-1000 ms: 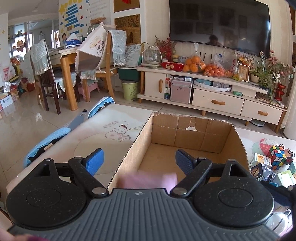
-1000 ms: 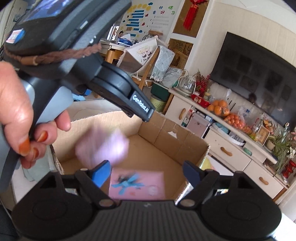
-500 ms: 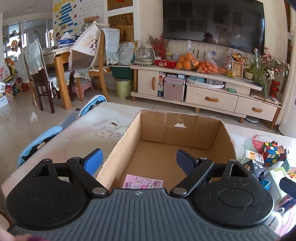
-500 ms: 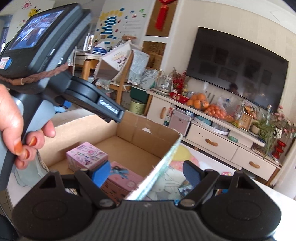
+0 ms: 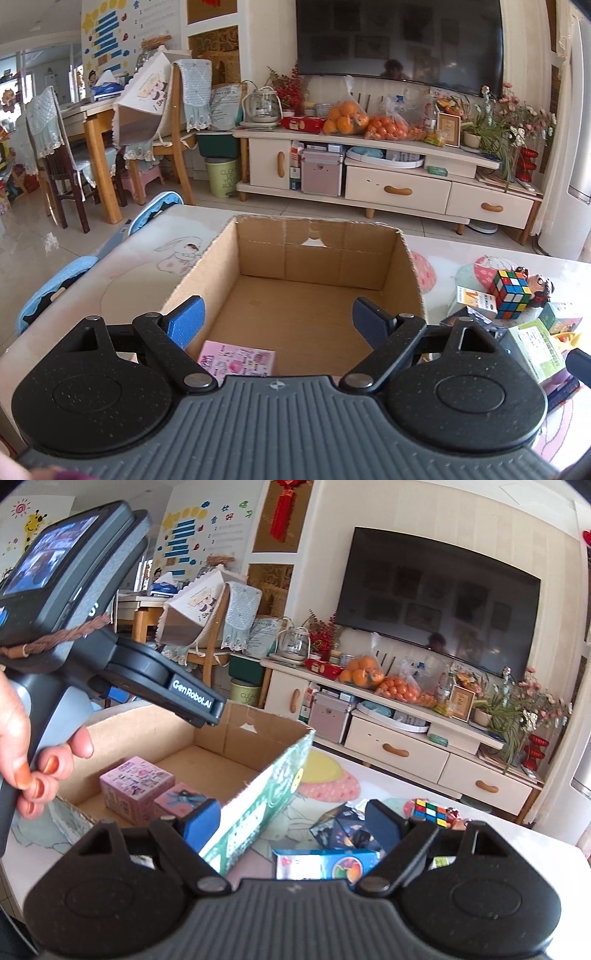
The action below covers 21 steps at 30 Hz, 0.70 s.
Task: Organize rigid objects
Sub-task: 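Move both open tools back over the toy pile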
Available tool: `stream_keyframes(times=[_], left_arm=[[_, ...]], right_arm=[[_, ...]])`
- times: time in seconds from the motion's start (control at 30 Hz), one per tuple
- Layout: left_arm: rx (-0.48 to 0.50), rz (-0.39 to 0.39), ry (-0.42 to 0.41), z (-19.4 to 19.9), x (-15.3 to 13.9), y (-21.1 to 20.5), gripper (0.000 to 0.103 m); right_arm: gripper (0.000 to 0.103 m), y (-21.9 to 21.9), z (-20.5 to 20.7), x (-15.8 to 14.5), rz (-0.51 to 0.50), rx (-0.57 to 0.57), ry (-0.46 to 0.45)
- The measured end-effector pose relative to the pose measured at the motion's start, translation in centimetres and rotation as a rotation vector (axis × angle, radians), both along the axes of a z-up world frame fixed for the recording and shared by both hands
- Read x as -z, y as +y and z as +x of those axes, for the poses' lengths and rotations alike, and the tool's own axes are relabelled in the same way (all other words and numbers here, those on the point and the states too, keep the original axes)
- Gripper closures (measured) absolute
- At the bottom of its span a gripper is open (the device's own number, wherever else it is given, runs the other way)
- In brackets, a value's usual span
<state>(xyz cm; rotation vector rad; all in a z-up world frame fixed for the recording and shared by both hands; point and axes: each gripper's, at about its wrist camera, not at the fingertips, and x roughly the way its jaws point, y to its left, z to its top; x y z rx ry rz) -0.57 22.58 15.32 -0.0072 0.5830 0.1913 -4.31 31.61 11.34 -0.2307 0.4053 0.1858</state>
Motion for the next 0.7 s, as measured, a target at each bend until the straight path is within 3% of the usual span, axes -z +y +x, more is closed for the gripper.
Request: stream_keyframes(times=[0.3, 0.7], left_arm=[[0.055, 0.01, 0.008, -0.2, 0.2, 0.3, 0.0], [0.155, -0.048, -0.002, -0.4, 0.2, 0.4, 0.0]], right_arm=[[0.018, -2.0, -1.0, 1.0, 0.019, 0.047, -0.001], [0.018, -6.9, -1.9, 2.5, 0.036, 0.161, 0.013]])
